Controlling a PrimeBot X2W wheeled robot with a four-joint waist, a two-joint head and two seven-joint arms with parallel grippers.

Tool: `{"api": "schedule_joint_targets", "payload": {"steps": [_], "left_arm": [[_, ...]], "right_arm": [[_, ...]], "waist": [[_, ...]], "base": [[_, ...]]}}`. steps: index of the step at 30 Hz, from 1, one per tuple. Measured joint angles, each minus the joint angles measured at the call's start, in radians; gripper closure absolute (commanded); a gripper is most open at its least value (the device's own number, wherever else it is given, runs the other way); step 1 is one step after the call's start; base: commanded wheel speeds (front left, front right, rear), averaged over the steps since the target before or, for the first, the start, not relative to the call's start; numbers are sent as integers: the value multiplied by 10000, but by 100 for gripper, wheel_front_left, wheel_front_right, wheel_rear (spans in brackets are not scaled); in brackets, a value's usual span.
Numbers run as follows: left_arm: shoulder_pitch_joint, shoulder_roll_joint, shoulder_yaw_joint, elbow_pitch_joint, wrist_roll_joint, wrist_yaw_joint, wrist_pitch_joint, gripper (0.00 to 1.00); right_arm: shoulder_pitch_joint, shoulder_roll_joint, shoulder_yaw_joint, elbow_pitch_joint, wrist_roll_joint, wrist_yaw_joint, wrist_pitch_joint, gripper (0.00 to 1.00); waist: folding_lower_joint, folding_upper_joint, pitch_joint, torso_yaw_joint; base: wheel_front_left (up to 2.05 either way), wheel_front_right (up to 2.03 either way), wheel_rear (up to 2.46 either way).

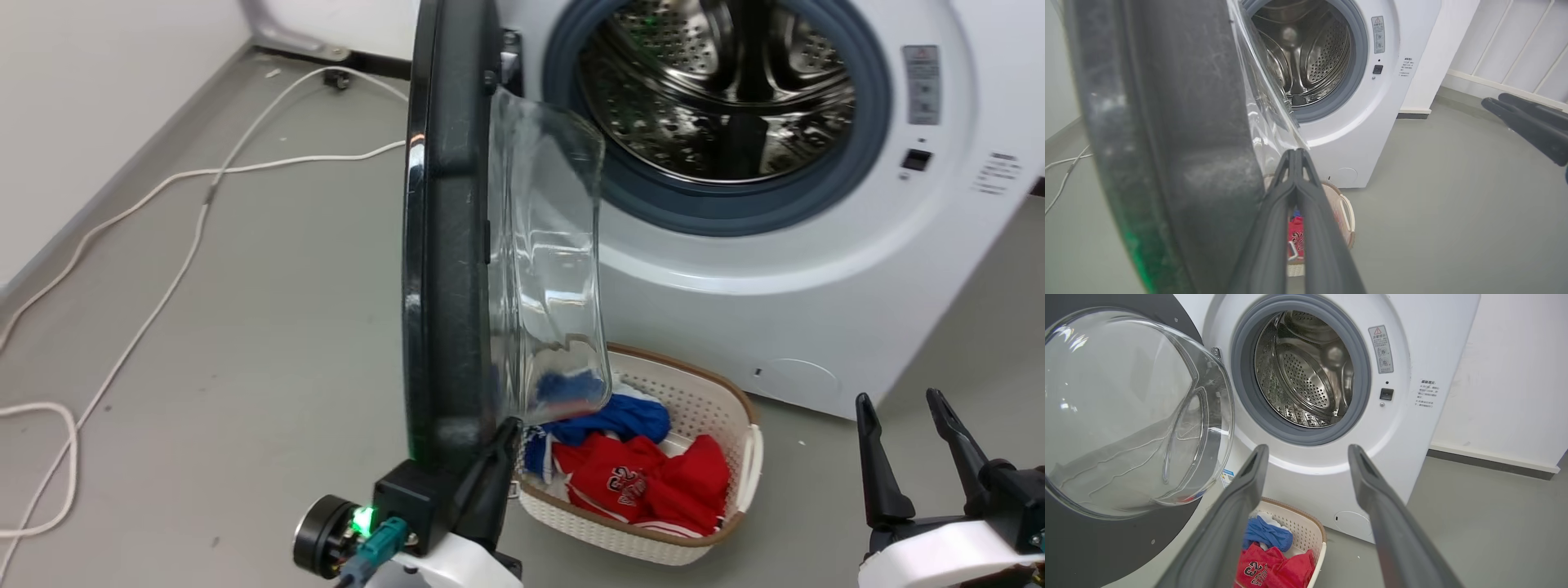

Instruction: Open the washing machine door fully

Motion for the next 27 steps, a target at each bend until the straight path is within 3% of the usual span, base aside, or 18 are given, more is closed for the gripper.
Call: {"api": "schedule_joint_targets", "payload": {"steps": [10, 27], "left_arm": [[232, 401, 1244, 336, -472, 441, -577, 100], [-753, 1440, 4326, 2123, -2176, 416, -1820, 100]], "right_arm": [[-35, 2, 94, -150, 31, 0, 92, 0], [-556, -6, 366, -700, -196, 0, 368, 0]], "waist": [[1, 0, 64, 734], [1, 0, 1333, 122]], "base": [[0, 0, 0], [0, 0, 0]]}}
